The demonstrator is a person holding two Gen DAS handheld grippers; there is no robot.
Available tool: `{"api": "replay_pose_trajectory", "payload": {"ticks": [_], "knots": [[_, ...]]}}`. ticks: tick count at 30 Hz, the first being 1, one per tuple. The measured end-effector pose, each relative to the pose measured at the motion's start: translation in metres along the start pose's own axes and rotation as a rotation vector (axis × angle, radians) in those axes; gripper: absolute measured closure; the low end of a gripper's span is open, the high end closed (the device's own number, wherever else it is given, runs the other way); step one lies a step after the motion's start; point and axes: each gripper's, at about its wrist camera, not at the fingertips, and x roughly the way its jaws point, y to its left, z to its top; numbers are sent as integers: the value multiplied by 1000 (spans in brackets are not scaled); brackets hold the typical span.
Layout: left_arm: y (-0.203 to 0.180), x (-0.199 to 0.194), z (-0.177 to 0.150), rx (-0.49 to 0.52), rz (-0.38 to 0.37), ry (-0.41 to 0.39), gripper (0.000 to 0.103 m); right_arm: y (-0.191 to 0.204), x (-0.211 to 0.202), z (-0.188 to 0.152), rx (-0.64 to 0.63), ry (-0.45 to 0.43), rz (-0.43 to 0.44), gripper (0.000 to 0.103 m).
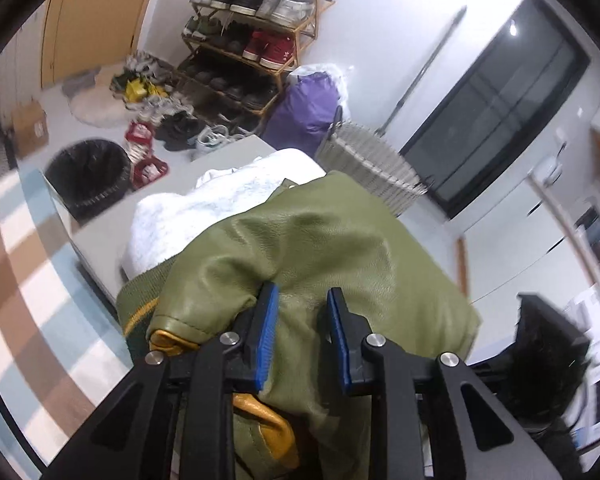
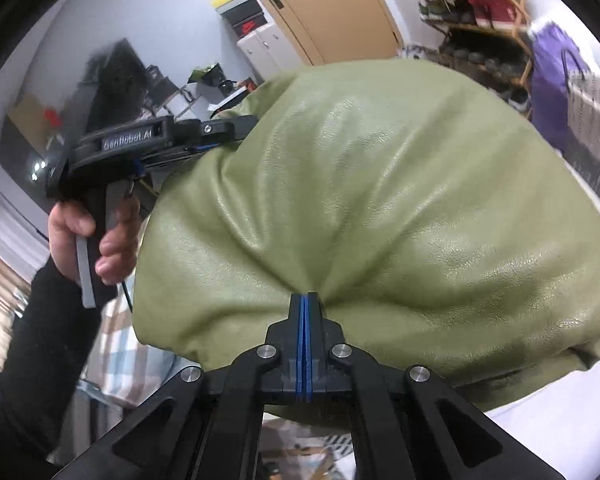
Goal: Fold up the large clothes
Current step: 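Lift the folded jacket with both tools and carry it to the grey ottoman, then lower the jacket onto the ottoman and open both tools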
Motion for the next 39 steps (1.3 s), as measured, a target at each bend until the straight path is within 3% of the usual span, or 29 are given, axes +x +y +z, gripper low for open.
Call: {"api": "replay_pose_trajectory", "payload": {"ticks": [3, 5, 6, 8, 10, 11, 14, 17, 20, 22, 24, 25, 26, 28, 29, 32, 34, 37, 39], "knots": [[-5, -20, 0, -29, -10, -25, 83, 31, -14, 3, -36, 5, -44, 95], [-21, -41, -3, 11, -16, -74, 83, 66, -30, 5, -107, -77, 119, 96], [-29, -51, -7, 39, -28, -97, 83, 79, -38, 3, -158, -136, 151, 88], [-37, -64, -14, 69, -21, -131, 83, 106, -33, 2, -217, -194, 84, 70], [-39, -71, -22, 79, -16, -138, 83, 105, -4, 2, -189, -119, 123, 74], [-39, -72, -25, 78, -2, -135, 82, 98, 21, 1, -151, -62, 95, 73], [-34, -70, -36, 63, 30, -122, 82, 77, 56, -13, -108, -12, 11, 103], [-28, -67, -43, 63, 49, -107, 82, 58, 46, -22, -1, 28, 81, 103], [-33, -62, -47, 77, 3, -96, 82, 50, 16, -27, -13, -20, 90, 103], [-40, -60, -52, 98, -31, -94, 82, 49, -2, -30, -22, -63, 69, 96], [-49, -50, -58, 130, -41, -104, 69, 40, -24, -30, -10, -147, 38, 87], [-50, -46, -58, 133, -37, -104, 54, 31, -31, -31, 17, -186, 27, 82], [-49, -33, -59, 129, -17, -85, 49, 24, -30, -30, 40, -200, 0, 75], [-37, -12, -61, 80, 55, -29, 50, -6, -18, -31, 112, -179, -36, 93], [-26, 4, -64, 37, 44, 27, 50, -19, -13, -34, 140, -175, -33, 103], [-26, 7, -70, 74, 67, -22, 50, -38, -5, -35, 222, -177, 70, 103], [-34, -2, -71, 88, 105, -48, 50, -30, -9, -35, 215, -167, 34, 103], [-55, -31, -79, 137, 197, -136, 49, -9, -31, -46, 136, -191, -42, 91], [-79, -62, -92, 201, 272, -237, 49, 16, -56, -56, 90, -270, -78, 64]]}}
